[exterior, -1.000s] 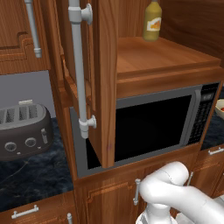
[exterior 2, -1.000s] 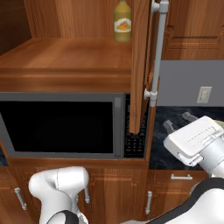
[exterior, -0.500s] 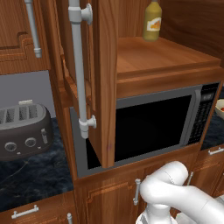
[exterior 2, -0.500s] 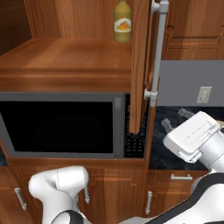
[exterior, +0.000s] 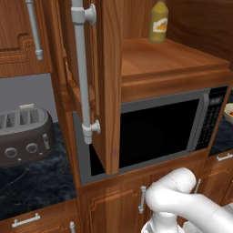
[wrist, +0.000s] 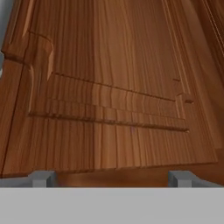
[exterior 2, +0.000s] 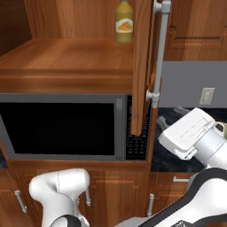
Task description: Open the cabinet. Pick the kiwi and apple from the cabinet and place them into the bowl. Then close the cabinet.
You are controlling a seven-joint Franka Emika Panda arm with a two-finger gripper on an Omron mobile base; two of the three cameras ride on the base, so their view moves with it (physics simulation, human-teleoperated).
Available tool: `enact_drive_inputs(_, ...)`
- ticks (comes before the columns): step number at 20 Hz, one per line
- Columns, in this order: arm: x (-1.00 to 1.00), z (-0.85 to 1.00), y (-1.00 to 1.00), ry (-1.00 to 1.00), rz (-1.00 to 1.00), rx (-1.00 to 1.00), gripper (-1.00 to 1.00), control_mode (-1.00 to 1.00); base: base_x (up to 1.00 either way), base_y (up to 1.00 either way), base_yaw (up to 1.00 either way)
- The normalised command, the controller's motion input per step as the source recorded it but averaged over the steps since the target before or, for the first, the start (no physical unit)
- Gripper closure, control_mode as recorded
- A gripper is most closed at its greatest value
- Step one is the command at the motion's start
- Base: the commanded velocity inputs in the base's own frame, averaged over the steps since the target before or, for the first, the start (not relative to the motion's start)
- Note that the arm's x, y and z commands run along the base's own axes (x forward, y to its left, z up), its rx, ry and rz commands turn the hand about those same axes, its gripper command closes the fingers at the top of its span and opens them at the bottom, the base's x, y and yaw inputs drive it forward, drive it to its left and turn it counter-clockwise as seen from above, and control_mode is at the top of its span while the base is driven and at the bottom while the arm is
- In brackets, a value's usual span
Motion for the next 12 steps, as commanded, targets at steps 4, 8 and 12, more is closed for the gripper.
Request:
enact_drive_inputs(4, 0.00, 0.11, 0.29, -0.01, 0.00, 0.00, -1.00, -1.00, 0.00, 0.00, 0.00)
enact_drive_inputs(8, 0.00, 0.13, 0.32, -0.01, 0.00, 0.00, -1.00, -1.00, 0.00, 0.00, 0.00)
enact_drive_inputs(12, 0.00, 0.13, 0.33, -0.01, 0.00, 0.00, -1.00, -1.00, 0.00, 0.00, 0.00)
